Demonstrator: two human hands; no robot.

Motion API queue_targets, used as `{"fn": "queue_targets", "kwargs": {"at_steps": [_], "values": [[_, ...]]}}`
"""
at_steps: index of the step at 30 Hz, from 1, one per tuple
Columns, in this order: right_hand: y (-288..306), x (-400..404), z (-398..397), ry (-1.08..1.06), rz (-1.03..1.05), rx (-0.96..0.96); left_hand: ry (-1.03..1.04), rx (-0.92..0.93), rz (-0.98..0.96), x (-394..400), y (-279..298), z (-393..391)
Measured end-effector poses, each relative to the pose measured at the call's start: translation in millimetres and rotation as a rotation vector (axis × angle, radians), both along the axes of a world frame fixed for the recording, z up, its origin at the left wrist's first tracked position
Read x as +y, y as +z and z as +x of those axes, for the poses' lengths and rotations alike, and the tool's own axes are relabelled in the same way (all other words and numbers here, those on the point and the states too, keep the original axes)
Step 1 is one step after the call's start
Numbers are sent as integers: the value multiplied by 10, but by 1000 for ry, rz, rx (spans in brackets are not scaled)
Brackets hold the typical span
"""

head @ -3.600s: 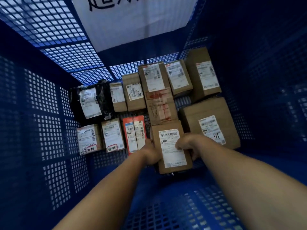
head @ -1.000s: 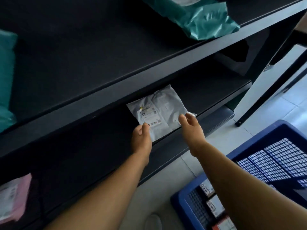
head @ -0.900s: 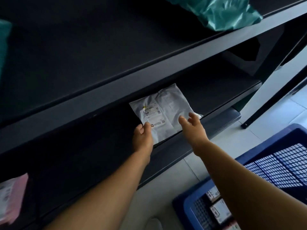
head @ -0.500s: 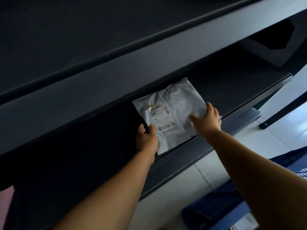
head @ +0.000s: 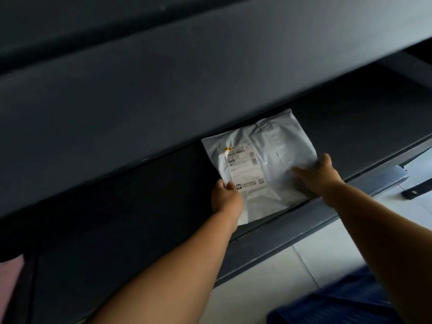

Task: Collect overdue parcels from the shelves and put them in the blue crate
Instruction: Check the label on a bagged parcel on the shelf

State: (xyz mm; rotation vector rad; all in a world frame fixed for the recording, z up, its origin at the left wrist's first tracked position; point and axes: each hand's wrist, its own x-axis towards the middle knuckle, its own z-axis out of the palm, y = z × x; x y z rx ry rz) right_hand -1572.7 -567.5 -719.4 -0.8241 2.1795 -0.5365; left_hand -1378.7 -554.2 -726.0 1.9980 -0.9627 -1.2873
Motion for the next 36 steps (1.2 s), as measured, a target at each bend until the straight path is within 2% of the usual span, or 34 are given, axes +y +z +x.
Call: {"fn": "queue_targets", "kwargs": {"at_steps": [5, 9, 14, 26, 36], "values": [[77, 15, 151, -60, -150, -158, 95, 40, -29, -23, 19, 64], [111, 137, 247, -116, -196, -239, 182, 142, -87, 45, 82, 159], [260, 291, 335, -178, -264, -341, 169, 221, -218, 172, 249, 241], [662, 463, 435, -179, -445, -337, 228, 292, -344, 418, 543, 352], [711, 446, 448, -162, -467, -303, 228, 285, -299, 409, 564, 351]]}}
